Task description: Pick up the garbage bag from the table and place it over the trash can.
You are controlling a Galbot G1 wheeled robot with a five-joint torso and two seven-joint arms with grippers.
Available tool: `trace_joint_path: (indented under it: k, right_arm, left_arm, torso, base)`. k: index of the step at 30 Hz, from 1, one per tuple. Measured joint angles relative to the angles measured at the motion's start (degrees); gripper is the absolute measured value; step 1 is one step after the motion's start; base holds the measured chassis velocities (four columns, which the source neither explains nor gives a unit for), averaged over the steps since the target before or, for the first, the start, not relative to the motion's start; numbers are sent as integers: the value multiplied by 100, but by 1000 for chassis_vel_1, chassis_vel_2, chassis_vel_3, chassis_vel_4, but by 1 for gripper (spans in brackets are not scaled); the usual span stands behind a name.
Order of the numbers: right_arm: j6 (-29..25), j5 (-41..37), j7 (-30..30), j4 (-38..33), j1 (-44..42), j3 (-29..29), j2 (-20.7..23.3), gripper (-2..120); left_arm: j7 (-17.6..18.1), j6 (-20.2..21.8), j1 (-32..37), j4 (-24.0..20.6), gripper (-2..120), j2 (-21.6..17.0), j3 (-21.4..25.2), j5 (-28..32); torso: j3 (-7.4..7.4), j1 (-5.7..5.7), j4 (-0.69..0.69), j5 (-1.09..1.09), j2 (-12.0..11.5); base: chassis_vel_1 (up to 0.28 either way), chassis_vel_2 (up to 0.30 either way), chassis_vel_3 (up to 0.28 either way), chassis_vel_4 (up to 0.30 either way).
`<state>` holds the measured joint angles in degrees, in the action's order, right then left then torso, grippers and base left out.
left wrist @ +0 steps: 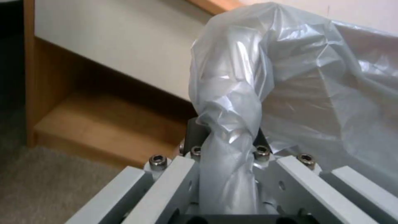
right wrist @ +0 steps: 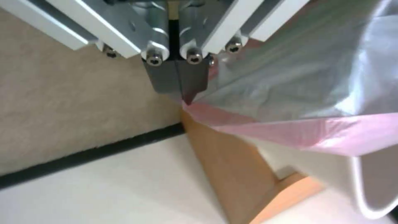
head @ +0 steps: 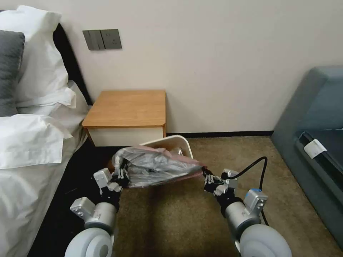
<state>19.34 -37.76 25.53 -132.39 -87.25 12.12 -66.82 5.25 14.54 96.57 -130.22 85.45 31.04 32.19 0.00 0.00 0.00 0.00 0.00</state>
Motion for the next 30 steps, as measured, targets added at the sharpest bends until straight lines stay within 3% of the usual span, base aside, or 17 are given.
trace_joint_path:
  k: [15,22,25,30]
  right_arm:
    - [-343,828,-341,429,161,72,79,0]
    - [-479,1344,-609,259,-137,125,154,0]
    - [-577,1703,-849,110,-373,193,224,5]
    - [-677,2127,-1267,-265,-984,209,510,28]
  left_arm:
    - [-80,-69,237,36,4,4,-119,-435]
    - [-66,-95,66,224,4,3,19,-553]
    - [-46,-100,-30,315,4,-3,79,-615]
    - [-2,-96,-280,527,4,24,101,-649]
  torso:
    - [0,0,0,0,0]
    - [0,0,0,0,0]
    - [0,0,0,0,0]
    - [0,0,-1,0,0]
  base:
    - [0,0,0,0]
    - [0,0,0,0]
    - [0,0,0,0]
    - [0,0,0,0]
